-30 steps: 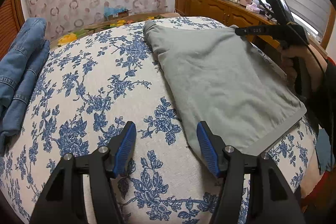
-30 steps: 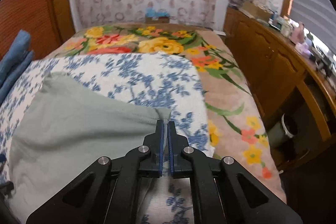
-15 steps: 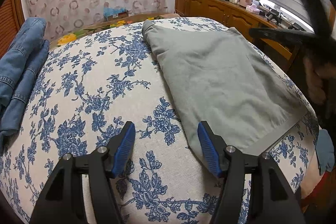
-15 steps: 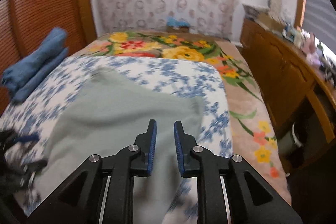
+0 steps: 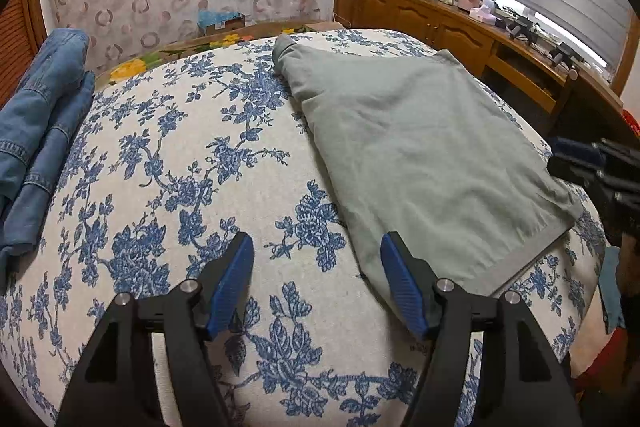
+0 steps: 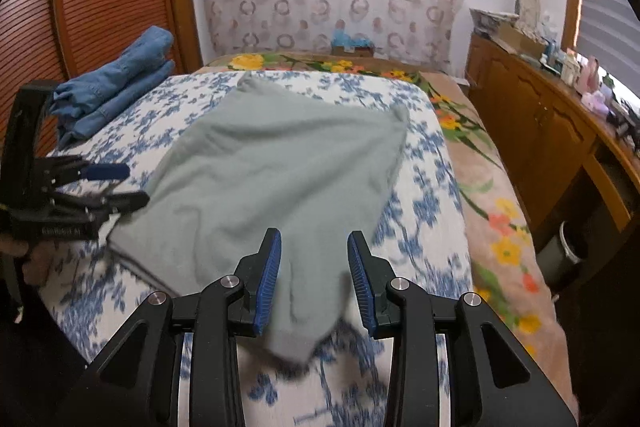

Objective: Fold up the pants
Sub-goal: 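Move both open grippers to the hem of the folded shirt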

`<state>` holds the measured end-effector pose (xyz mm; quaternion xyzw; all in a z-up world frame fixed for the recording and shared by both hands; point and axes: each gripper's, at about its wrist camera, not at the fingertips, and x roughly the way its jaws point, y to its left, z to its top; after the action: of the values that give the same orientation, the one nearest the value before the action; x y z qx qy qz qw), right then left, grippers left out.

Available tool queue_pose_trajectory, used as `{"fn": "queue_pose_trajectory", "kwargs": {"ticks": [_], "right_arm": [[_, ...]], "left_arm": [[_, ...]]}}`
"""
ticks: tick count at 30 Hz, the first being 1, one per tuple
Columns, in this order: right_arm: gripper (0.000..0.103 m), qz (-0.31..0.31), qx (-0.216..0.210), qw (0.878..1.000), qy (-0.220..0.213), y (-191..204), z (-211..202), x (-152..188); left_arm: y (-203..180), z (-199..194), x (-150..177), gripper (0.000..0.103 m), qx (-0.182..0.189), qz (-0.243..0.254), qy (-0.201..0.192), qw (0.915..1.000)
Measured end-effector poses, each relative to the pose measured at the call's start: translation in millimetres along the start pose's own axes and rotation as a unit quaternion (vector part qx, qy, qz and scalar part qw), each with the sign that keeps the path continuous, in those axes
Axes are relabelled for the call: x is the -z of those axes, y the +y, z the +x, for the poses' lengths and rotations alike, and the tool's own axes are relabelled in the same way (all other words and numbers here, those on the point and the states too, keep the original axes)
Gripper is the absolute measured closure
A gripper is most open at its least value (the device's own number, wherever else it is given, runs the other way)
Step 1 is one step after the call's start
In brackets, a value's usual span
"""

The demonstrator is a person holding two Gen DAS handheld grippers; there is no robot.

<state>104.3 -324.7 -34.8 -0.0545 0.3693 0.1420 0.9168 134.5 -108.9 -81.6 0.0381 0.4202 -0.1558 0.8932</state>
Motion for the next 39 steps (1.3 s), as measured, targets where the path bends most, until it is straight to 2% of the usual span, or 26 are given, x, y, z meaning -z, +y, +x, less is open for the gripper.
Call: {"fn": "queue_pose_trajectory", "kwargs": {"ticks": [7, 14, 25, 39], "right_arm": [[0.069, 0.021, 0.002, 1.000, -0.003, -8.2, -12.4, 15.5], [0.069, 0.032, -0.003, 0.999, 0.004, -7.6, -13.3, 27.1], [0.069, 0.049, -0.014, 0.999, 0.016, -3.3, -6.6, 35.9], [0.068, 0.084, -0.040, 0.995, 0.018, -2.1, -5.9, 37.0]], "left_arm": [[-9.2, -21.2, 7.8, 0.037, 0.037, 0.008, -0.015, 0.9992], [-19.0, -21.2, 9.7, 0.049, 0.061, 0.010, -0.005, 0.9981], [-27.2, -19.7, 17.2, 0.050, 0.062, 0.017, 0.007, 0.9979], [-35.9, -21.7, 18.9, 0.050, 0.081, 0.018, 0.011, 0.9965]]}}
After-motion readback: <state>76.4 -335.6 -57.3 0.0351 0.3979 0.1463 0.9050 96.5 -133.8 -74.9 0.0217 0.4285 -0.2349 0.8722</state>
